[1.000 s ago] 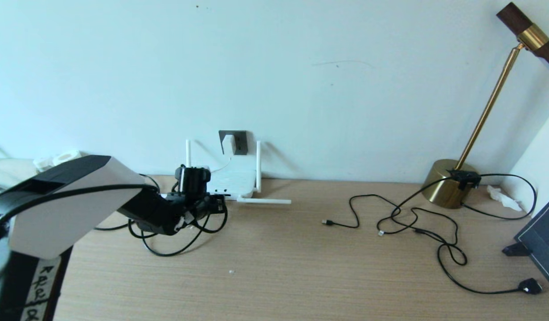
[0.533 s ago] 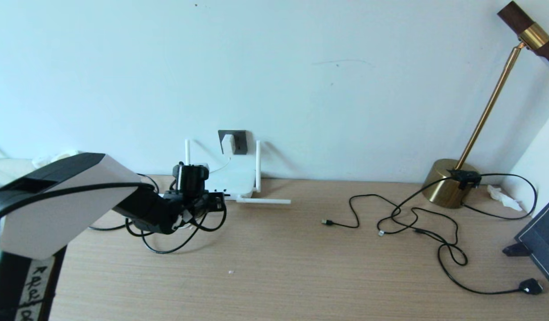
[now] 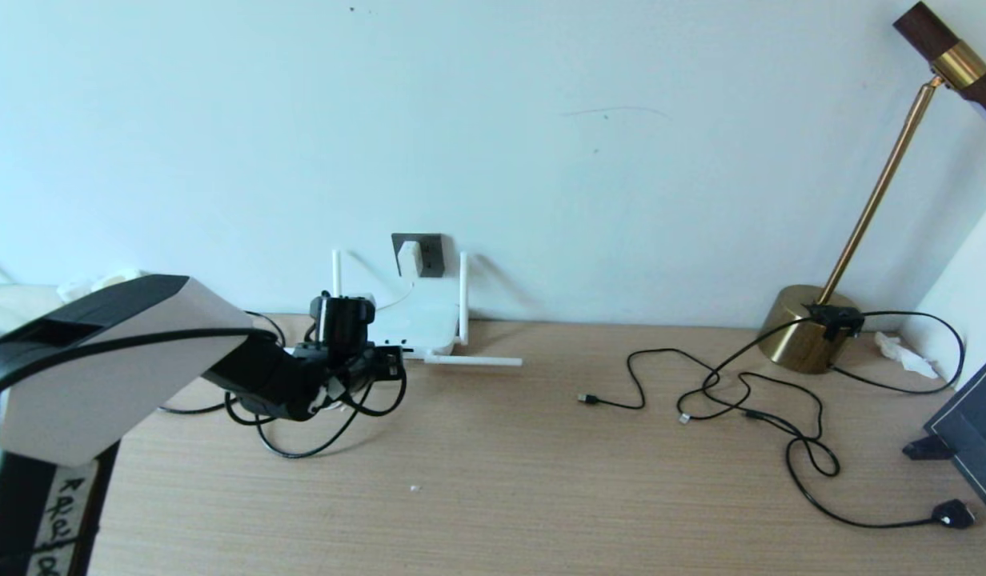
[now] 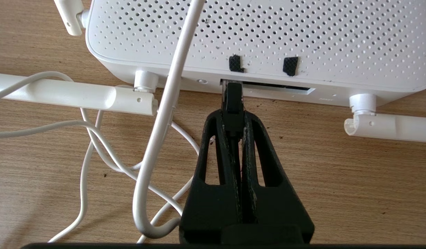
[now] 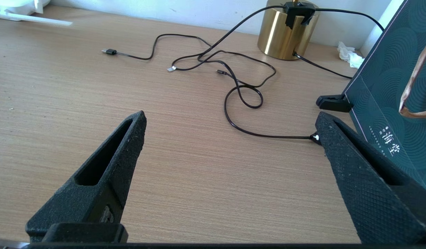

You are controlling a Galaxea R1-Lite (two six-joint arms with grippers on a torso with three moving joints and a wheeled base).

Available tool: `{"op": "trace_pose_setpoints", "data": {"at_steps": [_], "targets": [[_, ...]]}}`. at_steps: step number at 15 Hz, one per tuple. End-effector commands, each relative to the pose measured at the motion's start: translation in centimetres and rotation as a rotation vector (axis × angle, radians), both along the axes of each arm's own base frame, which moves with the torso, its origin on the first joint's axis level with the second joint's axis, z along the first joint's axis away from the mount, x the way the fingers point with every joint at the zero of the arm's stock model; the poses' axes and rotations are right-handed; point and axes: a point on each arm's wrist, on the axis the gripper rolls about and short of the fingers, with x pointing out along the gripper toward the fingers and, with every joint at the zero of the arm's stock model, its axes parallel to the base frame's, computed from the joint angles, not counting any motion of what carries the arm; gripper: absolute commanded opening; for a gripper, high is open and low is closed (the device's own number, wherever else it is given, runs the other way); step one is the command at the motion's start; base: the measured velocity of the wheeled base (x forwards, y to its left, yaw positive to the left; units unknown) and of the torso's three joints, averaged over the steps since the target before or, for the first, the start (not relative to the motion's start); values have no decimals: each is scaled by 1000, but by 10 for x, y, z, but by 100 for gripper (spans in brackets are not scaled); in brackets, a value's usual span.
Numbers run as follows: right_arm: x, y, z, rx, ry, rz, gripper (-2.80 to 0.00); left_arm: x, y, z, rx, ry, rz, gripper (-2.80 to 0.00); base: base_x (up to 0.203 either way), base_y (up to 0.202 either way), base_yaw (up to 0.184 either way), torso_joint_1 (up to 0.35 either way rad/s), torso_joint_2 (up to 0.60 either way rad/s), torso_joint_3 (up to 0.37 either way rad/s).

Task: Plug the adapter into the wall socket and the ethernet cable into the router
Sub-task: Plug cable into router interface

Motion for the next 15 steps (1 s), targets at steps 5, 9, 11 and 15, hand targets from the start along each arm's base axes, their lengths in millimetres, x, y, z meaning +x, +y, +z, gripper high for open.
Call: {"op": "trace_pose_setpoints", "data": {"at_steps": [5,9,11,15], "targets": [[0,0,0,-1,2,1,0,1,1,-7,4,15,4,-280,0,0,0,0,0,0],[0,0,0,-1,1,1,0,1,1,-6,3,12,3,-280,0,0,0,0,0,0],[0,0,0,-1,1,1,0,1,1,-6,3,12,3,-280,0,0,0,0,0,0],[0,0,0,-1,1,1,0,0,2,-3,10,6,-2,-280,0,0,0,0,0,0]]}}
